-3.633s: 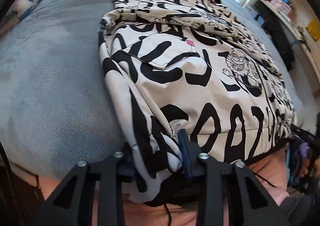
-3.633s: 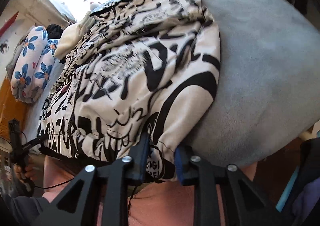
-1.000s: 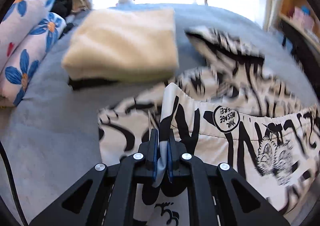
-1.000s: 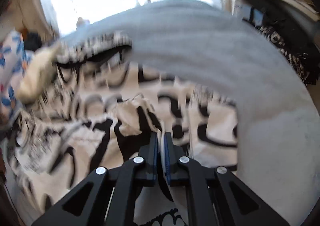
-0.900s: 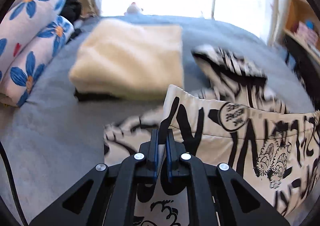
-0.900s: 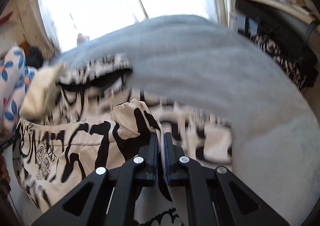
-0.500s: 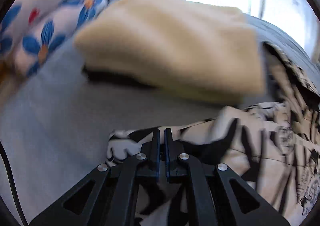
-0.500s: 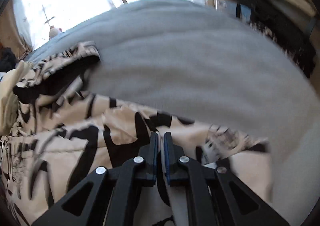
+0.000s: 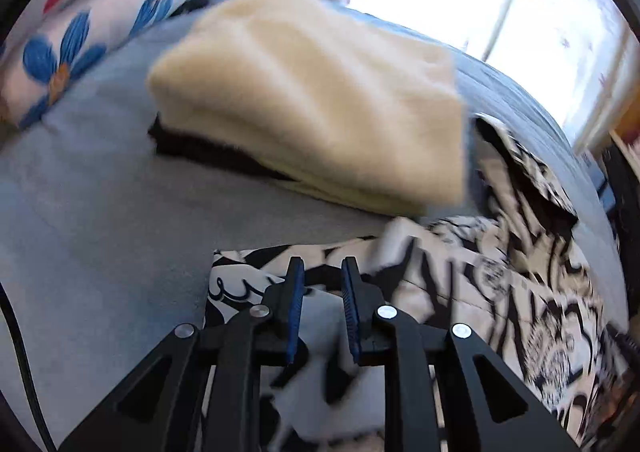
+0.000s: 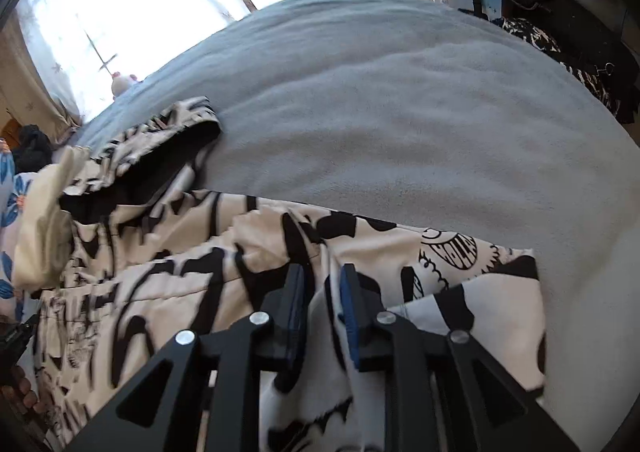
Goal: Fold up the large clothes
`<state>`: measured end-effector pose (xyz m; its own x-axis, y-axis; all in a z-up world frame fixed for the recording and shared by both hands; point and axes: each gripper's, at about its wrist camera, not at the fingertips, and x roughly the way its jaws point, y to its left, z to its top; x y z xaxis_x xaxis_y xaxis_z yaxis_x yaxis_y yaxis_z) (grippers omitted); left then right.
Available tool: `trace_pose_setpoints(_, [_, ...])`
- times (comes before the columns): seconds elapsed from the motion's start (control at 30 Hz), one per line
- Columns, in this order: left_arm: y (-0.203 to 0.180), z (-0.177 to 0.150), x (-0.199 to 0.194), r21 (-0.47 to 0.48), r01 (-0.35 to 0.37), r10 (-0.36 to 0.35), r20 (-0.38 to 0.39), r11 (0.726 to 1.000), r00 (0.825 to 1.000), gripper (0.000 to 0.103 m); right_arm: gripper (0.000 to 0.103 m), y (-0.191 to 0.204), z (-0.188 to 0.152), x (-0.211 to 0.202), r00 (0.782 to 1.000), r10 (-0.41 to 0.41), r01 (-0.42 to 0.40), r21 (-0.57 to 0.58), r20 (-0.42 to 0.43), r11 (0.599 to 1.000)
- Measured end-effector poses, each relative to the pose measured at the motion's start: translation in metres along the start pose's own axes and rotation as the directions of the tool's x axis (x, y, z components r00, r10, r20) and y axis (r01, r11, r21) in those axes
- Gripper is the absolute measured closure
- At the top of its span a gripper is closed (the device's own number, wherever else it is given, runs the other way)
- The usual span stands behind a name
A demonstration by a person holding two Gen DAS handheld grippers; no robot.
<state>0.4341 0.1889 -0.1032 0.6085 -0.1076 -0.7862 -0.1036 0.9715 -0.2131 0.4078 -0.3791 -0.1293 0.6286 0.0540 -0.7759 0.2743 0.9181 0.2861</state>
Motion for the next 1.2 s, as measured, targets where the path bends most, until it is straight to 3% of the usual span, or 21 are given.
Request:
trace_pose_setpoints(0.1, [-0.039,-0.009,-0.028,0.091,0.037,-0.039,0.015,0.995,0.999,0.078,0.079,0.024,-0.010,-0.029,0.999,0.041,-0.040,-0.032,0.014,0.999])
trace_pose_setpoints(0.3, [-0.130,-0.065,-0.060,0.163,0.231,-0.224,-0.057,0.959,0.973,0.068,0.078,0.114,-0.067,-0.052,0.986,0.148,-0.160,-0.228,-0.071,0.960])
trace_pose_setpoints(0.37, [-0.147,-0.084,-0.056,0.173,0.247,-0.233,-0.096,0.954,0.968,0.068,0.078,0.132,-0.087,-0.051,0.979,0.172,-0.195,-0.263,-0.105,0.945])
trace_pose_setpoints(0.43, [-0.158,-0.104,-0.041,0.195,0.195,-0.171,-0.132,0.961,0.976,0.068,0.078,0.142,-0.106,-0.043,0.983,0.142,-0.173,-0.321,-0.119,0.931])
trace_pose_setpoints(0.53, [-0.148,-0.123,-0.014,0.263,0.045,-0.009,-0.138,0.964,0.990,0.066,0.078,0.126,-0.118,-0.035,0.992,0.062,-0.097,-0.360,-0.110,0.928])
trace_pose_setpoints(0.63, [-0.118,-0.118,-0.014,0.308,-0.060,0.082,-0.060,0.950,0.995,0.066,0.078,0.074,-0.112,-0.033,0.994,-0.082,0.051,-0.349,-0.074,0.936])
trace_pose_setpoints(0.73, [-0.083,-0.109,-0.019,0.299,-0.085,0.102,-0.043,0.951,0.994,0.067,0.082,0.001,-0.101,-0.039,0.976,-0.215,0.198,-0.264,-0.036,0.944])
trace_pose_setpoints(0.77, [-0.075,-0.108,-0.020,0.300,-0.115,0.131,-0.032,0.947,0.991,0.067,0.101,-0.020,-0.098,-0.043,0.980,-0.195,0.181,-0.226,-0.042,0.957])
trace_pose_setpoints(0.8, [-0.066,-0.107,-0.023,0.301,-0.135,0.149,-0.022,0.944,0.989,0.067,0.103,-0.042,-0.096,-0.049,0.986,-0.160,0.149,-0.164,-0.053,0.975])
trace_pose_setpoints(0.93, [-0.041,-0.105,-0.030,0.297,-0.133,0.143,-0.014,0.946,0.990,0.067,0.103,-0.076,-0.096,-0.066,0.991,-0.131,0.128,-0.059,-0.040,0.990])
trace_pose_setpoints(1.07, [-0.040,-0.105,-0.033,0.301,-0.152,0.164,-0.013,0.942,0.986,0.067,0.100,-0.058,-0.099,-0.067,0.979,-0.203,0.198,-0.116,-0.032,0.973])
trace_pose_setpoints(1.2, [-0.043,-0.106,-0.035,0.271,-0.143,0.162,-0.049,0.952,0.986,0.066,0.100,-0.049,-0.094,-0.065,0.980,-0.191,0.186,-0.089,-0.050,0.979])
